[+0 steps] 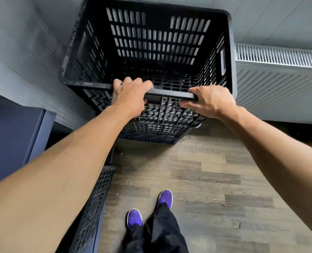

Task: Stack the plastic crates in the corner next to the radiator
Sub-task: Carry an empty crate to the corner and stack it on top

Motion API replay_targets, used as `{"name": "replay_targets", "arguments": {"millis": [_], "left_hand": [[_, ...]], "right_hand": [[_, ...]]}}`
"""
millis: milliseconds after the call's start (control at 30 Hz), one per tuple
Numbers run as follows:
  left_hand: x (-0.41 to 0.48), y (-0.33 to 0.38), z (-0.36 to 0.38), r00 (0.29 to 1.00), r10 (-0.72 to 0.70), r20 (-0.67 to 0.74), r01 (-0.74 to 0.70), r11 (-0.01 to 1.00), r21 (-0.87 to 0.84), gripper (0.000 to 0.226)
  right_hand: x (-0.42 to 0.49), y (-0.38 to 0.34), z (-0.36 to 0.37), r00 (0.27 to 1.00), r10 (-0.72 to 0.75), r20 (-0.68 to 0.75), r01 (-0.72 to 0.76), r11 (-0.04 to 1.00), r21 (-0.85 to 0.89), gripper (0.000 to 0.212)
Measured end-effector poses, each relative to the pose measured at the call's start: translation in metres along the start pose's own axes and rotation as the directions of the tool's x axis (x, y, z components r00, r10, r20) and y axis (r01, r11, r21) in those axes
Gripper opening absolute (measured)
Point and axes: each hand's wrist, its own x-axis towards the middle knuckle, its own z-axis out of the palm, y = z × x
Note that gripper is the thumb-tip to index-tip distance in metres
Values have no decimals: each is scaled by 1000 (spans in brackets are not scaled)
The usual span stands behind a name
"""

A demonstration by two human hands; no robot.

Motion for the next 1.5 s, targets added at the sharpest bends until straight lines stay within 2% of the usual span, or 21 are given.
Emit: {"name": "replay_targets", "arguments": {"millis": [100,167,267,400,500,600,700,833,933,1033,1133,1233,1300,1367,1500], "left_hand": [[-2,-6,-2,999,9,31,-10,1000,27,19],[4,-8,-12,996,9,93,-14,999,51,9],[13,-12,-23,983,30,179,-51,992,112,10],[23,-27,-34,927,151,344,-175,984,39,20],[25,-33,-44,880,190,436,-185,981,-54,21],[22,-37,-41,911,232,340,-248,969,3,22],[21,-42,-36,943,254,215,-273,960,64,29],[23,-43,-32,954,258,153,-276,955,108,36],[20,-41,-27,958,237,160,-258,957,131,37],[22,-40,-36,932,166,323,-188,981,39,27],[23,-47,-45,891,117,438,-146,989,33,16],[16,-50,-45,921,84,381,-133,985,106,13],[14,-50,-43,938,87,334,-133,984,117,15],[11,-52,-41,953,115,279,-156,979,128,16],[3,-55,-34,966,179,185,-216,956,201,17]], "right_hand": [[-2,-7,1,998,70,6,-70,997,-38,50],[1,-7,-2,993,100,63,-100,995,-12,50],[3,-9,-6,988,74,133,-77,997,20,48],[7,-11,-4,998,16,66,-18,999,37,55],[8,-10,-1,1000,-7,-15,7,1000,-11,53],[8,-10,1,995,-50,-89,48,998,-31,46],[9,-16,-1,992,-64,-106,61,997,-38,42],[12,-16,-2,990,-65,-122,57,996,-67,42],[10,-14,1,987,-103,-123,92,991,-98,41],[7,-14,1,987,-117,-110,105,988,-109,42],[8,-11,-5,992,-122,19,123,992,-38,42],[9,-9,-15,988,-55,148,54,999,6,40],[10,-11,-19,984,-8,181,3,1000,30,35],[9,-16,-19,987,9,161,-13,1000,24,30],[-1,-22,-12,1000,1,17,-1,1000,7,20]]}}
